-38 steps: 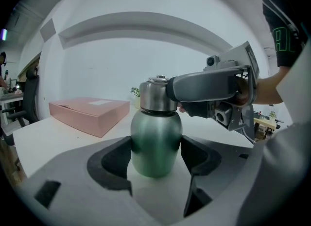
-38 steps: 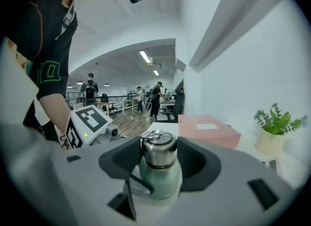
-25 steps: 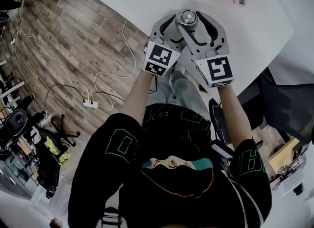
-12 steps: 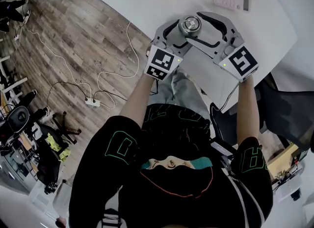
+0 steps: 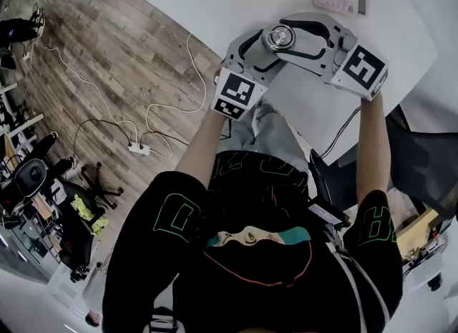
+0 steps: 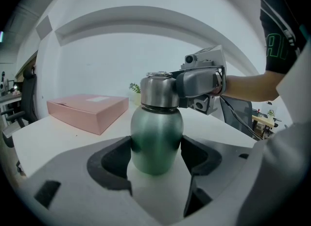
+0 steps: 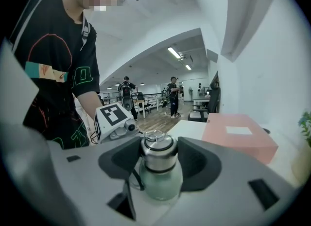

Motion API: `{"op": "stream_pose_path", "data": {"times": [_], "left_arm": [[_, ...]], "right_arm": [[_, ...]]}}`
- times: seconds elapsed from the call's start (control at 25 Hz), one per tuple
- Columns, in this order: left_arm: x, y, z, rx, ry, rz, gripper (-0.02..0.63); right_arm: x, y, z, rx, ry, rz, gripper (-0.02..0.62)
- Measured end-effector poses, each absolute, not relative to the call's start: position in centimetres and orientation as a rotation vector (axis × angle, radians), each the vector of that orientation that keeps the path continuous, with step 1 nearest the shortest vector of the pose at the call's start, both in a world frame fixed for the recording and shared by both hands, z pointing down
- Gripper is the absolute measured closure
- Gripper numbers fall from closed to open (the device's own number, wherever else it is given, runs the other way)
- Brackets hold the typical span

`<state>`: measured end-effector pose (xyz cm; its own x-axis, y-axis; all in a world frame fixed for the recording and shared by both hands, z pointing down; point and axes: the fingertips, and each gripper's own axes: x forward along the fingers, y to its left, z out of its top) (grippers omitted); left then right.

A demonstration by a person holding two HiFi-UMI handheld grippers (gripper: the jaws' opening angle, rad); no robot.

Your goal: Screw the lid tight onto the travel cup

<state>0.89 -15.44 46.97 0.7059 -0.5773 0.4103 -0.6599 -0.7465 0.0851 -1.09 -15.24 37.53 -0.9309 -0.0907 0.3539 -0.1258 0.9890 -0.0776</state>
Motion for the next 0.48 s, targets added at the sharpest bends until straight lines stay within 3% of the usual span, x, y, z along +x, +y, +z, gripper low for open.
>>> {"op": "stream_pose_path", "data": {"times": [0.48], "left_arm": [[0.83, -15.31, 47.17, 2.682, -0.995, 0.540, 0.275]], "right_arm": [[-0.88, -15.39, 37.64, 0.574, -2.792, 0.082, 0.351]]}}
